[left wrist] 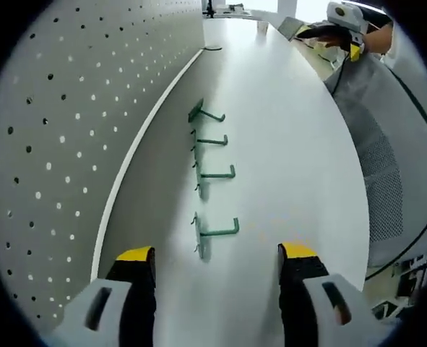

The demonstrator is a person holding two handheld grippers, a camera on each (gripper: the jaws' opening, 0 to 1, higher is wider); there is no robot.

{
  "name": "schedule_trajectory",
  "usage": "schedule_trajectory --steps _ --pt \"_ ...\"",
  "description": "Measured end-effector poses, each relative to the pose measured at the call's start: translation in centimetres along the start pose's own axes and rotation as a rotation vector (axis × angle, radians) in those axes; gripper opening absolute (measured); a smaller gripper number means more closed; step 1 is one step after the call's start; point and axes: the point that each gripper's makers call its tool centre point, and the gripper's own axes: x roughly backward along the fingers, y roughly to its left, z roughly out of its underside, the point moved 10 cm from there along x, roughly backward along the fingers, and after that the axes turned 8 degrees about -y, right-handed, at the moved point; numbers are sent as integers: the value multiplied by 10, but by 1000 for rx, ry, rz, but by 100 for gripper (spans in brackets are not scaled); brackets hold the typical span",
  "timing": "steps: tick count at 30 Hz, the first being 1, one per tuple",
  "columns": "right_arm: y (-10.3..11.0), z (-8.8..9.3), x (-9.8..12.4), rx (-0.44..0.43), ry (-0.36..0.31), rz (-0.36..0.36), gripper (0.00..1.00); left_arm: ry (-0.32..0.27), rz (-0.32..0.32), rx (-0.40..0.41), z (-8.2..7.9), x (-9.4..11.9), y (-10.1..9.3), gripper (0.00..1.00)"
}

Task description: Insert the hook assembly into the mounting plate slot until the hook locks in place.

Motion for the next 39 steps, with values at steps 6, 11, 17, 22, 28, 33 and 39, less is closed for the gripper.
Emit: schedule_trajectory --steps 6,11,17,22,28,33,39 --pt "0 0 0 -5 0 3 69 35 18 -24 0 -6 1 69" --pt "-1 1 1 -7 6 8 68 63 38 -34 3 -10 1 67" --pt "-1 1 2 -8 5 15 68 80 60 -43 4 -13 1 67" --pt "-2 1 2 -7 5 15 67 76 59 -41 3 -14 3 66" --pt "-2 1 2 -12 1 18 67 77 60 -45 3 -14 3 66" --pt "-2 0 1 -9 -1 15 66 82 59 -46 2 -14 4 65" --pt "-2 0 1 -9 -1 17 66 82 37 -11 1 -14 8 58"
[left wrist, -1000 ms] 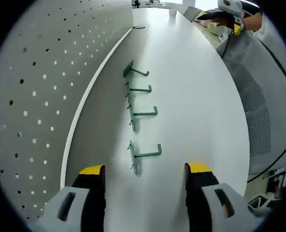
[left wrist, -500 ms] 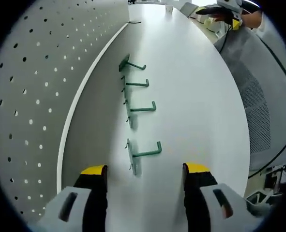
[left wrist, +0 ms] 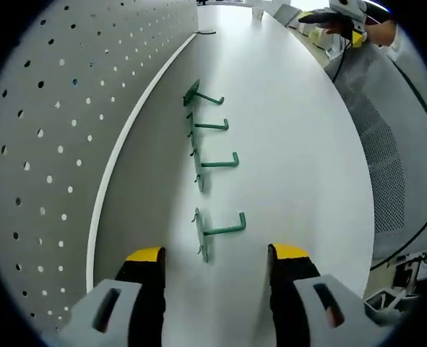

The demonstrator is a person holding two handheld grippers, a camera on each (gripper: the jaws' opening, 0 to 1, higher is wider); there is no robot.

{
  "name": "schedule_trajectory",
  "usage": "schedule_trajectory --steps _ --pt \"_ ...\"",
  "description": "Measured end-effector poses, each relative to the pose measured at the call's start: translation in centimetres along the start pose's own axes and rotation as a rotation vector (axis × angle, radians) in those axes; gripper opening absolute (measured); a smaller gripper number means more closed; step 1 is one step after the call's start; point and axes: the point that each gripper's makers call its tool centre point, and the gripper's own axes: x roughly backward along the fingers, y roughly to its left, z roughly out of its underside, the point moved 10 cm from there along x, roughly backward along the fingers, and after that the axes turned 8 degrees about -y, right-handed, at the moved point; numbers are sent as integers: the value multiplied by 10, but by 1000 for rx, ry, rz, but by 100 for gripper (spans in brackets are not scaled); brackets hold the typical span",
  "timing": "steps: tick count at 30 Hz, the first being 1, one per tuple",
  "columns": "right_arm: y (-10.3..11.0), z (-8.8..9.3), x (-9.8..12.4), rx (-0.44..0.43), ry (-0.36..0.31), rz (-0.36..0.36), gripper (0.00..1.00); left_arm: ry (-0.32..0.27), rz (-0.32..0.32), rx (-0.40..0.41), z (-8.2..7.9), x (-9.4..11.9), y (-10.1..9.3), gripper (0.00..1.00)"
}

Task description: Insert the hook assembly into the mounting plate slot until the hook locks in place.

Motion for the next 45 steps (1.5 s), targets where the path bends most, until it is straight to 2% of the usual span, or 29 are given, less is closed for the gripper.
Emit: schedule_trajectory --steps 6,13,23,30,33,45 --pt "-1 0 0 -3 3 2 66 -2 -27 42 -1 0 1 49" --pt "0 1 0 -2 4 2 65 -11 -40 56 -1 0 2 39" --pt "0 1 1 -3 0 -2 65 6 -80 108 -3 1 2 22" --pt "-1 0 1 -9 -2 0 64 12 -94 98 -4 -1 1 13" --pt "-1 0 1 -9 -4 1 64 15 -120 83 -3 -1 2 5" --pt "-1 0 1 -13 -6 1 65 22 -138 90 -4 -2 1 4"
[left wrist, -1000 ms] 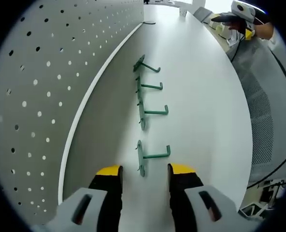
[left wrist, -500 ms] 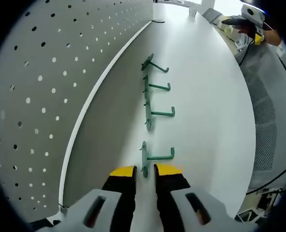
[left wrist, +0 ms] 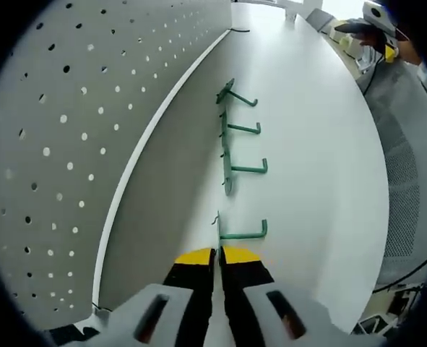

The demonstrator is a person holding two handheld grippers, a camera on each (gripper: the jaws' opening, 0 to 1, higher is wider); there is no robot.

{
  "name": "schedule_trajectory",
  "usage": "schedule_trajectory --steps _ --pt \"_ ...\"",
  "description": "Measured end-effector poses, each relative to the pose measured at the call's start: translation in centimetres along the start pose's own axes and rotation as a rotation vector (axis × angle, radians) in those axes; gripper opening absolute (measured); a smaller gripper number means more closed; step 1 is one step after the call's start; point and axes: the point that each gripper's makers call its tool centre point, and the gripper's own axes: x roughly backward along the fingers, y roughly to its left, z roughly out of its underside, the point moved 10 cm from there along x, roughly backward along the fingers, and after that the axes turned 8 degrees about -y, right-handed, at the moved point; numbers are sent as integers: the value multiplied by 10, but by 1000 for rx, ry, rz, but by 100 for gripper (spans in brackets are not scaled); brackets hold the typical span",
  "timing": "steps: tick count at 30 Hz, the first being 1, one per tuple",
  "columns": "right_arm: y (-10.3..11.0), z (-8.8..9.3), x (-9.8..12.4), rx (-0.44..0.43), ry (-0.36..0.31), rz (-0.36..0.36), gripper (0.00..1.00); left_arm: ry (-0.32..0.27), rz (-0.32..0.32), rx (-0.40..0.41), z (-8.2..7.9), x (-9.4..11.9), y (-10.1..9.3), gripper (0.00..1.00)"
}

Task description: Insert the hook assembly into the mounting plate slot until the hook locks in place.

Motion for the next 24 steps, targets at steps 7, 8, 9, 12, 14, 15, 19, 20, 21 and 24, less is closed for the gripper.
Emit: schedule_trajectory --steps 7,8,9,12,14,15,19,20,21,24 --pt "0 0 0 -1 -2 0 65 3 -5 -9 0 0 0 3" --pt "0 0 0 -1 -2 0 65 1 -8 1 0 0 0 3" --pt "0 0 0 0 -1 0 65 0 -11 1 0 0 0 3" --pt "0 0 1 -3 -4 2 65 -9 -26 4 1 0 -2 2" --pt "0 0 1 0 -4 3 65 -18 -33 22 3 1 -2 2" --pt "0 0 1 -1 -4 1 65 -25 -37 30 4 1 -2 2" --pt "1 -1 0 0 -5 0 65 -46 -52 35 6 1 -3 1" --pt "1 0 0 1 -3 1 65 -58 -60 57 7 1 -3 1" --pt "0 0 0 0 -3 2 65 -79 -67 67 9 2 -4 1" --pt "0 0 1 1 -3 3 65 -104 -84 57 11 2 -7 1"
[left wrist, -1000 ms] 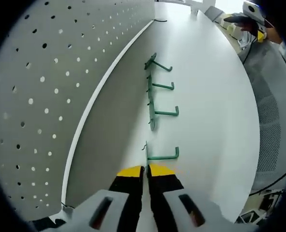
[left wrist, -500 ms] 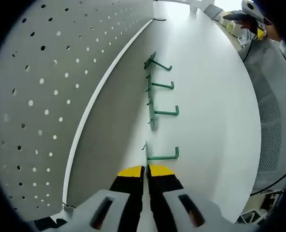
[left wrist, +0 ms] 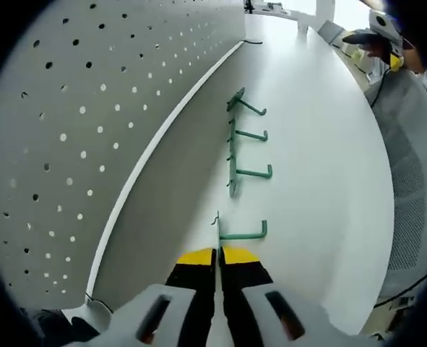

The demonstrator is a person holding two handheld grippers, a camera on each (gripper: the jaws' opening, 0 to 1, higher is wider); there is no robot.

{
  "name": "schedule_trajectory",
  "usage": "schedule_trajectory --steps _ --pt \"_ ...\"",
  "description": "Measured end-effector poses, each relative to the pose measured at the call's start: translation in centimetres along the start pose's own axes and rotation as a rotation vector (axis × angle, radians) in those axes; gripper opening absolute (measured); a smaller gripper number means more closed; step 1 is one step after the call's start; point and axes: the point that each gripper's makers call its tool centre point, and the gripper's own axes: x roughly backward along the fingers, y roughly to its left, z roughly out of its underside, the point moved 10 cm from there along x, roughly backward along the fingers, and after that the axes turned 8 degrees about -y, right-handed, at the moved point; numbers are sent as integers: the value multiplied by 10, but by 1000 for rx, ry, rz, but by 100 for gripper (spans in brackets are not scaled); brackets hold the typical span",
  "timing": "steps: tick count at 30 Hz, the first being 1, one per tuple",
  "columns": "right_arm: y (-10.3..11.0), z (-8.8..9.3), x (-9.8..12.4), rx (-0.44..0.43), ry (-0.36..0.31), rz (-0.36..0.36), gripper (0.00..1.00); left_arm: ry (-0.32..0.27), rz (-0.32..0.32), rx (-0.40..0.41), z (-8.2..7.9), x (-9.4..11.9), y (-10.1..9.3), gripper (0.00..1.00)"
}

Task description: Insert the hook assembly into the mounting plate slot until the hook locks in place.

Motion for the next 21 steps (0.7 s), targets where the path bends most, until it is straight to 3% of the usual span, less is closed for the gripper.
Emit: schedule_trajectory --steps 11,15,21 --pt "0 0 0 -1 -4 -1 65 -48 -41 43 4 1 -1 1" --pt "-1 0 0 -3 -10 8 65 -129 -83 105 6 4 -4 1" --pt "-1 -1 0 -2 -14 11 65 -204 -121 145 5 12 -9 1"
